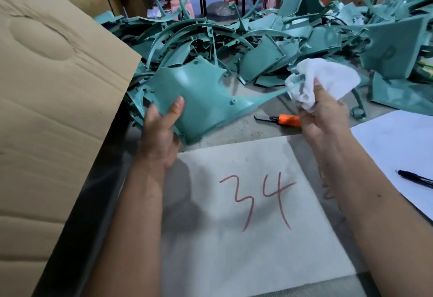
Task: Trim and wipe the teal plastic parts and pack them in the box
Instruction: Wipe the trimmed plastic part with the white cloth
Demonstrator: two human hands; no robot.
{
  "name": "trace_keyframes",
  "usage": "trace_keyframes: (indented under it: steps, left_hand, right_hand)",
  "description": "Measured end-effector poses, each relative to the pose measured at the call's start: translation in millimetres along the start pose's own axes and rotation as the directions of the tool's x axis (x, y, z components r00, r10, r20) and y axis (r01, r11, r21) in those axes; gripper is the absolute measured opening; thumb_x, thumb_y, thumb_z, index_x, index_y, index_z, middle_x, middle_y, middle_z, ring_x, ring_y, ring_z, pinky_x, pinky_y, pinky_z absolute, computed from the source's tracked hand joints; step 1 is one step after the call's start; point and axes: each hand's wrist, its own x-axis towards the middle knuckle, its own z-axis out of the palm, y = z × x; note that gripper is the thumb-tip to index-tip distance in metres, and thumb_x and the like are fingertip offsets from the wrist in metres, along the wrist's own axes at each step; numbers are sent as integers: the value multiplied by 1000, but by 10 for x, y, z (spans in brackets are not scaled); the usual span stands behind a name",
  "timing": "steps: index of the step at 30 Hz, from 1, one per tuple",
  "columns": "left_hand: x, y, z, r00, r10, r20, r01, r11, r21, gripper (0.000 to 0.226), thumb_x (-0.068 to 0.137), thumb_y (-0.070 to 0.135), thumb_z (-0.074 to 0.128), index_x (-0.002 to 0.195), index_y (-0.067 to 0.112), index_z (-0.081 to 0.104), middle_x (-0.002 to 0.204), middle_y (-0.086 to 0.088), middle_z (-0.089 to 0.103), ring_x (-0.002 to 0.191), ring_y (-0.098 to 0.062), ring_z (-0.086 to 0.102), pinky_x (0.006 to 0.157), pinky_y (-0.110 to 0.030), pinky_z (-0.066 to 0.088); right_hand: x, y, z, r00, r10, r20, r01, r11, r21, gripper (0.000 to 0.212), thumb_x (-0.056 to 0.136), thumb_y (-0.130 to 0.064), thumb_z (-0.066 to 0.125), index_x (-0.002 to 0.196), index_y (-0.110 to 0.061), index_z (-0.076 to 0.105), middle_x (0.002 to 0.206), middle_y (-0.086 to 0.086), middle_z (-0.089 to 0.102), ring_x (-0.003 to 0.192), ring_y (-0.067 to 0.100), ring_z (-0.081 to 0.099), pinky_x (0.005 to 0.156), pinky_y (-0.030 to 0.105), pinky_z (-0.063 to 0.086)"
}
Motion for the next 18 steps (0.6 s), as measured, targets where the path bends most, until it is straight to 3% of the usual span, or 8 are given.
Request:
trace_keyframes:
  steps: [3,5,8,10,14,18]
  left_hand:
    - [18,10,-10,997,77,-14,-78,992,-99,35,99,13,58,134,22,55,134,-4,67,121,-25,65,95,-47,57]
    - [23,-66,81,997,75,-15,-76,993,-93,34,99,11,60,130,22,56,135,-6,67,123,-28,64,97,-50,56]
    - [-28,-193,278,998,48,-32,-49,997,-56,27,93,16,66,119,24,63,121,2,74,116,-24,69,96,-49,56]
    - [-47,-240,359,998,54,-32,-55,997,-55,24,94,17,67,117,25,66,120,2,74,115,-25,70,98,-51,55]
    - [11,-231,345,1000,11,-16,-11,1000,-19,20,100,11,62,115,23,67,118,1,75,113,-25,70,100,-53,54]
    - [29,-131,237,999,-34,20,34,999,3,20,100,7,59,116,19,65,112,0,77,108,-26,72,96,-50,57]
  right_hand:
    - [-149,63,63,994,-29,109,30,999,-11,38,99,-14,68,129,7,62,115,17,75,91,23,75,74,34,63]
    - [-339,203,130,973,40,226,-29,998,-50,29,99,-17,65,121,2,65,100,10,78,84,17,75,73,31,62]
    - [-583,427,163,892,165,422,-80,974,-212,25,100,-19,64,123,-9,66,111,8,78,100,24,76,76,34,62]
    - [-655,498,160,843,221,490,-118,965,-233,27,102,-16,62,128,-8,65,119,12,76,107,29,75,78,39,62]
    - [-551,426,148,888,175,426,-92,973,-210,26,89,-7,70,115,-6,69,108,11,79,95,25,77,74,37,63]
    - [-338,336,112,949,231,217,-217,972,-84,27,94,-10,70,119,3,68,111,13,77,90,24,77,71,38,65]
